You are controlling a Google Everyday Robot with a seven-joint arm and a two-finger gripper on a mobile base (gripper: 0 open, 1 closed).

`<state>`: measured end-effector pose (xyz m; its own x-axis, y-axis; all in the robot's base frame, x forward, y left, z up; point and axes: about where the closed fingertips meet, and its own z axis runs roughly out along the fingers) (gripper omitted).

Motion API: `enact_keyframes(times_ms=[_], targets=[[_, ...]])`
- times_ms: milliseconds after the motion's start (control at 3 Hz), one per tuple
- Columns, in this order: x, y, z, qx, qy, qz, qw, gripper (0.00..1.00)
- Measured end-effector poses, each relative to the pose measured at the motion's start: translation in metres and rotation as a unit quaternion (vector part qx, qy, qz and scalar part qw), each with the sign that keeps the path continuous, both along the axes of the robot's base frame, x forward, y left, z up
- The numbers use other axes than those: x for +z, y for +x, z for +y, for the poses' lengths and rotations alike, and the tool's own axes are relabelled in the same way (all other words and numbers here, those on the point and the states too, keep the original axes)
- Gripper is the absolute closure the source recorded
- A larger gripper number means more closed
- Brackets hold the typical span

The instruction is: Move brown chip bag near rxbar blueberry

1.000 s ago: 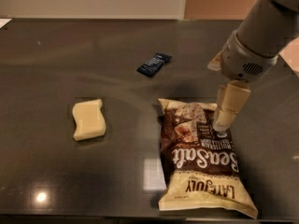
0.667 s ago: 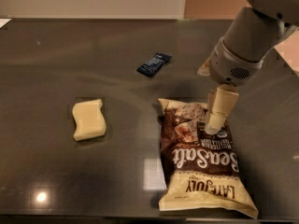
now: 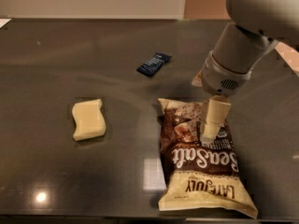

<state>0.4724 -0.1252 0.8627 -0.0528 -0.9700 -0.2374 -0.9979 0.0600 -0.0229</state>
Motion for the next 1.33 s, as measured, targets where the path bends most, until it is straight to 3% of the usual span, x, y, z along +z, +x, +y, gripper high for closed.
enact_keyframes(times_ms=[333,1000,1333], targets=[[-0.010,-0.007,0.001,0.009,-0.012,0.007,0.9999,0.15],[-0.019,-0.012,-0.002,0.011,-0.026,0.018,0.9994,0.63],[-0.008,-0.005,-0.003,0.004,-0.031,0.009,0.9995,0.85]])
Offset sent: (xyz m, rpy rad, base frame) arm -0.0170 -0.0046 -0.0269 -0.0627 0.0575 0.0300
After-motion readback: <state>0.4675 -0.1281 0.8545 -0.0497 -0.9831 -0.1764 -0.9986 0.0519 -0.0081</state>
